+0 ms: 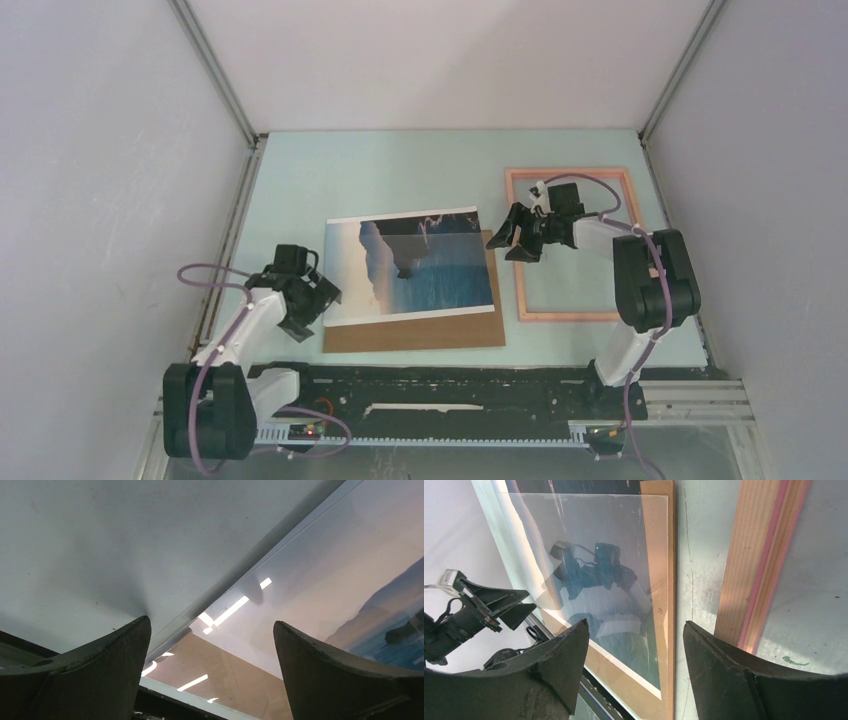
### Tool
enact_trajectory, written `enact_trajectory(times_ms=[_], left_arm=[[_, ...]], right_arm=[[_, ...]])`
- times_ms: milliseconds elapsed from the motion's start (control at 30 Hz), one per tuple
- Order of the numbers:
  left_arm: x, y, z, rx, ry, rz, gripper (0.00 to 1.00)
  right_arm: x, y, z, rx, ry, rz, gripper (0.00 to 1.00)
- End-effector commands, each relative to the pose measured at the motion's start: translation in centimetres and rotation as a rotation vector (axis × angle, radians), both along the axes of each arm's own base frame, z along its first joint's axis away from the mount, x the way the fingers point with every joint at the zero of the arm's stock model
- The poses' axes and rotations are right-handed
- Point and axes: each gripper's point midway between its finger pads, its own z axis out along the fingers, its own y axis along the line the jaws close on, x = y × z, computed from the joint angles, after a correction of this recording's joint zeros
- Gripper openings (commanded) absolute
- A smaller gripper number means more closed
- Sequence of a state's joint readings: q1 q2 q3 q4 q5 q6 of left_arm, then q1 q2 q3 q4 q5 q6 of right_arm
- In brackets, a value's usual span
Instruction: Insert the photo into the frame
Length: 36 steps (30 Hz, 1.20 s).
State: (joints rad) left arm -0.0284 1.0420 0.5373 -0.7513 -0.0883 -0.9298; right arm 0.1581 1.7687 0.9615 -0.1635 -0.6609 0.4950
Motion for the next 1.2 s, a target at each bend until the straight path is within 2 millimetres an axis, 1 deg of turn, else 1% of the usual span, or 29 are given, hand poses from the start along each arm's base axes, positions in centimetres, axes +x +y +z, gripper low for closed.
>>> enact_trajectory(times_ms=[0, 67, 167, 200, 233, 300, 333, 433, 500, 533, 600, 667, 733, 800, 933, 1000, 1167], left_arm=[[-0.1, -1.5, -1.0, -0.069, 0.012, -0.041, 1.00], [-0.1, -3.0, -0.5, -0.119, -0.013, -0.060, 1.00], [0.6, -5.7, 1.6, -0.172, -0.104, -0.110, 1.00], [0.7, -6.1, 2.2, -0.179, -0.119, -0.118, 1.00], [0.4, -6.1, 2.4, -0.182, -0.114, -0.107, 1.00], [0.6, -6.1, 2.6, -0.182, -0.138, -0.105, 1.00], [0.6, -5.7, 2.7, -0.162, -0.137, -0.099, 1.00], [0.1, -3.3, 3.3, -0.033, -0.114, -0.084, 1.00], [0.5, -2.2, 4.2, 0.031, -0.136, -0.087, 1.00], [0.9, -2.0, 4.8, 0.046, -0.151, -0.101, 1.00], [1.9, -3.0, 5.6, 0.020, -0.187, -0.162, 1.00], [2.9, -5.1, 6.2, -0.050, -0.218, -0.254, 1.00], [3.8, -7.0, 6.2, -0.097, -0.231, -0.335, 1.00], [4.6, -7.8, 5.8, -0.101, -0.221, -0.368, 1.00], [6.4, -6.6, 5.1, -0.010, -0.215, -0.343, 1.00], [7.0, -6.4, 4.6, 0.005, -0.214, -0.327, 1.00], [7.1, -6.7, 1.5, -0.003, -0.135, -0.329, 1.00]], right_arm=[[0.8, -0.1, 2.1, 0.023, -0.079, -0.004, 0.77], [0.8, -0.1, 2.0, 0.027, -0.075, -0.003, 0.77], [0.9, -0.1, 1.9, 0.031, -0.074, -0.002, 0.77], [0.9, -0.1, 1.9, 0.033, -0.072, -0.002, 0.77], [0.9, -0.1, 1.9, 0.034, -0.072, -0.001, 0.77], [0.9, 0.0, 1.9, 0.037, -0.072, 0.000, 0.77], [0.8, 0.0, 1.9, 0.037, -0.071, 0.000, 0.77], [0.8, -0.1, 1.9, 0.032, -0.071, -0.001, 0.77], [0.8, -0.1, 1.7, 0.028, -0.065, -0.006, 0.77], [0.8, -0.2, 1.6, 0.026, -0.059, -0.011, 0.77], [0.9, -0.4, 1.4, 0.023, -0.051, -0.020, 0.77], [1.0, -0.8, 1.1, 0.005, -0.049, -0.031, 0.77], [1.1, -1.2, 0.6, -0.025, -0.049, -0.043, 0.77], [1.0, -1.1, 0.4, -0.035, -0.039, -0.038, 0.77], [0.7, -0.1, -0.4, -0.075, -0.021, 0.003, 0.76], [0.8, 0.2, -0.7, -0.091, -0.017, 0.013, 0.76], [0.8, 0.0, -1.1, -0.103, -0.011, 0.007, 0.76]])
